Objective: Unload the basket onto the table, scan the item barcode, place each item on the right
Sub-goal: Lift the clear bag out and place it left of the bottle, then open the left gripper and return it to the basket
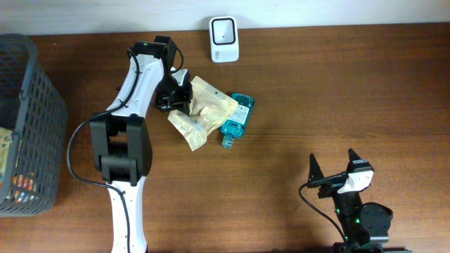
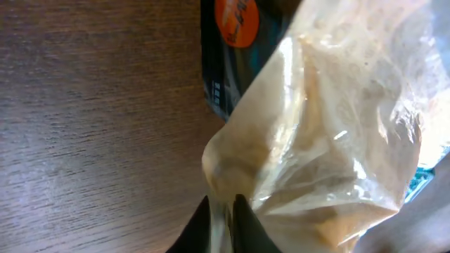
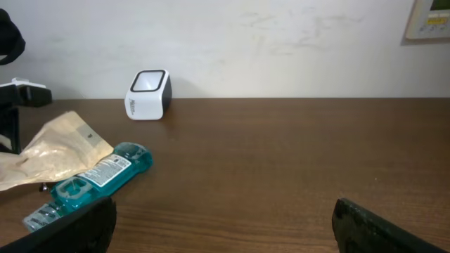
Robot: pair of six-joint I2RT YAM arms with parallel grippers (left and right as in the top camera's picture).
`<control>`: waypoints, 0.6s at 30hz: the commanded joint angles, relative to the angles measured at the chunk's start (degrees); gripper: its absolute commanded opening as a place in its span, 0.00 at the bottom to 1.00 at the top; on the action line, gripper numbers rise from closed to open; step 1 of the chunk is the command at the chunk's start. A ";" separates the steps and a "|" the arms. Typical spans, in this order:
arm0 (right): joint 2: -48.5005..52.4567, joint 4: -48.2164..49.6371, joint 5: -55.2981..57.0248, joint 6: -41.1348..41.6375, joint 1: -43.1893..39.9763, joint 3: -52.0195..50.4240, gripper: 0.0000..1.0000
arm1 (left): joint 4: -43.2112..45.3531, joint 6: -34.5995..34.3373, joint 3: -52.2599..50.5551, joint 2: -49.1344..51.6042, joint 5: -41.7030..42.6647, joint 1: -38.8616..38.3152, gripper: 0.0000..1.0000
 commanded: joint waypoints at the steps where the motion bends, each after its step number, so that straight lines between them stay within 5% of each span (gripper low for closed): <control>1: -0.22 -0.31 -0.70 0.66 -0.33 -0.26 0.98 | -0.26 0.66 -0.68 -0.55 -1.14 0.00 0.34; 2: -0.22 -0.31 -0.70 0.66 -0.33 -0.26 0.98 | -0.44 0.63 -0.44 -0.57 -1.62 0.09 0.51; 4: -0.22 -0.31 -0.70 0.66 -0.33 -0.26 0.98 | -2.14 0.61 0.90 -0.57 -3.48 0.20 0.57; 16: -0.22 -0.31 -0.70 0.66 -0.33 -0.26 0.98 | -16.48 0.59 25.03 -0.57 -12.02 0.85 0.60; 18: -0.22 -0.31 -0.70 0.66 -0.33 -0.26 0.98 | -18.38 0.57 29.59 -0.57 -12.00 0.98 0.68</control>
